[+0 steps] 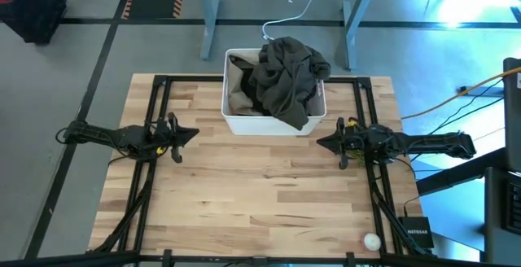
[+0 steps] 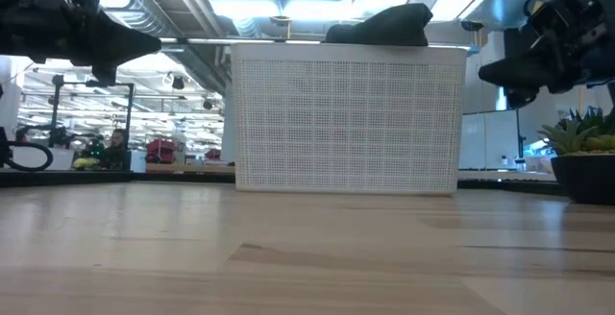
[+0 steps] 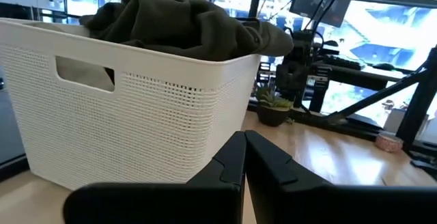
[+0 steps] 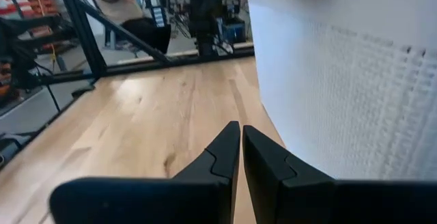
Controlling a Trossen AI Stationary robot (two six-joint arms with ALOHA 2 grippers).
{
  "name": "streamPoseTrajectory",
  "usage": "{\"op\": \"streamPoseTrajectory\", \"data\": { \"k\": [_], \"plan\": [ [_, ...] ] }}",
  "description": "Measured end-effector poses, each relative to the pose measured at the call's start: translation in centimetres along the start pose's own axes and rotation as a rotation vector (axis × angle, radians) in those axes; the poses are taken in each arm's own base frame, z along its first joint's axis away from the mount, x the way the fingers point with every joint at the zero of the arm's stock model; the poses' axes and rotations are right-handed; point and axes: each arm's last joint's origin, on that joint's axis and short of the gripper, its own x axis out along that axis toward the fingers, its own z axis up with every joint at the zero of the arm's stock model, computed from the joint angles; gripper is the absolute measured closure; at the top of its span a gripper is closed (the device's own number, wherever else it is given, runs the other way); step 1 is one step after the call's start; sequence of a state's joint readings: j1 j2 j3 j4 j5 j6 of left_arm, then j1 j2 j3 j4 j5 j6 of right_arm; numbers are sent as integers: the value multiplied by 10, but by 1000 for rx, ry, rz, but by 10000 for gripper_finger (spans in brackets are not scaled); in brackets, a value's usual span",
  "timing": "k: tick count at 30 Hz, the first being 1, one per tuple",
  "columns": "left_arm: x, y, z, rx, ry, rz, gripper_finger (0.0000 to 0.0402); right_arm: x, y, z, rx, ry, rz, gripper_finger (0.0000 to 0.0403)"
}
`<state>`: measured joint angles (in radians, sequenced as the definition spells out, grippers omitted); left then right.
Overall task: Sort clothes
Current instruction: Return to Home Position
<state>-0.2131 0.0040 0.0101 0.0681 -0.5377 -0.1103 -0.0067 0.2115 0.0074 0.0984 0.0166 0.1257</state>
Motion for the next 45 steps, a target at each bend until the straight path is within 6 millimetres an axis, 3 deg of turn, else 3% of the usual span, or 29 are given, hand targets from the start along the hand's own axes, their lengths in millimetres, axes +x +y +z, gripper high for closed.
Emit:
{"op": "streamPoseTrajectory", "data": {
  "k": [45],
  "plan": [
    [0, 0, 0, 13, 0, 1, 398, 0, -1, -5, -1, 49, -5, 370]
  ]
}}
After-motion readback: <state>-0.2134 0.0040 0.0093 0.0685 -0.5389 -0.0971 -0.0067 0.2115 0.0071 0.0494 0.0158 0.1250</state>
